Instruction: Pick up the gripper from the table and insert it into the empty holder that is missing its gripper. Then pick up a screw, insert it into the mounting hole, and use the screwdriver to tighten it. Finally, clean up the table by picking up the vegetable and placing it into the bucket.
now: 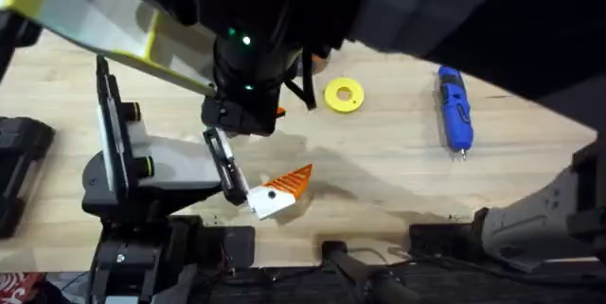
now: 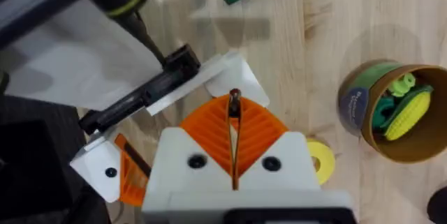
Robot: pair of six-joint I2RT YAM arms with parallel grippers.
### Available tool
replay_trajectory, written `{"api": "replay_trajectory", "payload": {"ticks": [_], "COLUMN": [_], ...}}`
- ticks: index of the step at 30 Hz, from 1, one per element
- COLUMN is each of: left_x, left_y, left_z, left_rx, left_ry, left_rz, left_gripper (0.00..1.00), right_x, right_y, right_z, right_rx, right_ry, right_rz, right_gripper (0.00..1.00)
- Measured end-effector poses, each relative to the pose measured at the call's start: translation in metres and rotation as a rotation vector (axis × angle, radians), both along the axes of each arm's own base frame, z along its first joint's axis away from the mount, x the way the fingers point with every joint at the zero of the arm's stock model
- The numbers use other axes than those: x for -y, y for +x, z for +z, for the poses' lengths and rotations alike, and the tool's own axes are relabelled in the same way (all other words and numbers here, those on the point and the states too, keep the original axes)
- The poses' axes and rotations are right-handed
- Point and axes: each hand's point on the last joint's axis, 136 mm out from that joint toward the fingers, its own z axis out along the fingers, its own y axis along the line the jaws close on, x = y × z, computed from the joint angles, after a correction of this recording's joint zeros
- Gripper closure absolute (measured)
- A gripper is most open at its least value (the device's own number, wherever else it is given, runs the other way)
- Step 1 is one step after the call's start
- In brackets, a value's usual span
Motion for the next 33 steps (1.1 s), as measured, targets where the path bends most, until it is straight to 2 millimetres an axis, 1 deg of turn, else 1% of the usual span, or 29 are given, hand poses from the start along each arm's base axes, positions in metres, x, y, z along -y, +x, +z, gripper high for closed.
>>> {"api": "replay_trajectory", "payload": {"ticks": [5, 15, 22, 33], "left_x": [0.0, 0.0, 0.0, 0.0], "left_y": [0.0, 0.0, 0.0, 0.0], "left_z": [0.0, 0.0, 0.0, 0.0], "left_rx": [0.0, 0.0, -0.004, -0.005], "left_ry": [0.0, 0.0, -0.002, -0.002], "left_rz": [0.0, 0.0, -0.001, -0.002], "left_gripper": [0.015, 0.015, 0.015, 0.015], "right_x": [-0.002, -0.001, -0.003, -0.003], "right_y": [0.001, 0.001, 0.001, 0.001], "right_z": [-0.006, -0.008, -0.016, -0.017], "right_rx": [-0.007, -0.01, -0.02, -0.021], "right_ry": [-0.014, -0.02, -0.04, -0.042], "right_rz": [0.0, 0.0, 0.0, 0.0], "right_gripper": [0.995, 0.995, 0.995, 0.995]}}
